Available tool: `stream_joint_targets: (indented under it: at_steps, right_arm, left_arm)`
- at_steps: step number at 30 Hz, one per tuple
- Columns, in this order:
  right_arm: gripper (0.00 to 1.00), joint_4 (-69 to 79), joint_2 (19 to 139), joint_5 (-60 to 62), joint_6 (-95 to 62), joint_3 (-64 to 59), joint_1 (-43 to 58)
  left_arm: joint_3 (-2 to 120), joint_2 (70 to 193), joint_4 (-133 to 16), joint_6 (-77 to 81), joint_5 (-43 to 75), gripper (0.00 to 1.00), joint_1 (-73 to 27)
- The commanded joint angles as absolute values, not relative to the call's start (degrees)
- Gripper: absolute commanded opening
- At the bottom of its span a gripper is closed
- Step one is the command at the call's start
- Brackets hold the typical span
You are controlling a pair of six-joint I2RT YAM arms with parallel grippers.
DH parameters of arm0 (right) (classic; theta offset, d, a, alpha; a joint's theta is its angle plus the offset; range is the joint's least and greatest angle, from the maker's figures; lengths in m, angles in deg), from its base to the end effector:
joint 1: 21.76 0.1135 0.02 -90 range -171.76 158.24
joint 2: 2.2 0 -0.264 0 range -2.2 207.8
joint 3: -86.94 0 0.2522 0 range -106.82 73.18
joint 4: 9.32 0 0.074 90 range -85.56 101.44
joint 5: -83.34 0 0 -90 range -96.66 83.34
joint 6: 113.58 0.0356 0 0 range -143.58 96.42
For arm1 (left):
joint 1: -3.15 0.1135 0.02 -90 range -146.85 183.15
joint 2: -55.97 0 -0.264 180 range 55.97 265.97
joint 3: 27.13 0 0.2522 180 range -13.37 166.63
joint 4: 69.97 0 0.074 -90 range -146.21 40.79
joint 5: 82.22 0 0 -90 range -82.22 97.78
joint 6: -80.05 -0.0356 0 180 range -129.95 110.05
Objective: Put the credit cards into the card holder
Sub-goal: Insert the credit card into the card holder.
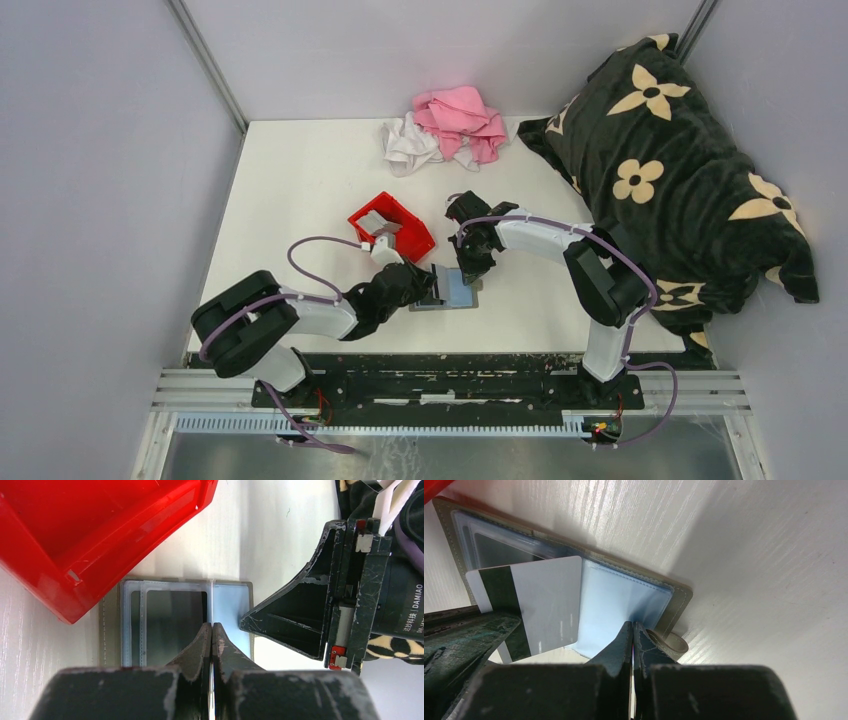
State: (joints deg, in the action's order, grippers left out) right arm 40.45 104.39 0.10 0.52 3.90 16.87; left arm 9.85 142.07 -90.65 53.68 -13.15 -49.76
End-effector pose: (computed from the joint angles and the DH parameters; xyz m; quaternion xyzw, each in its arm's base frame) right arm 0.2770 0.2267 0.1610 -0.1334 0.9787 0.1252 0.0933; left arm 0.1678 -0.2009 0.1351 -0.1715 0.8325 -0.3459 0.3974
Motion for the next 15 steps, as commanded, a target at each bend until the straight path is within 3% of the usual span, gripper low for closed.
stream_joint_targets:
  at_steps: [1, 15]
  right_arm:
    - [0.01, 40.96, 105.19, -1.63, -0.43, 2.37, 17.07]
    - [0.01, 41.4, 106.16, -1.99, -0.36, 1.79, 17.03]
  left_arm:
    - [11.5, 142.96, -92.16, 56.07, -14.64, 0.03, -50.54]
    - [12.75, 143.97, -84.82, 58.67, -16.01, 0.03, -52.44]
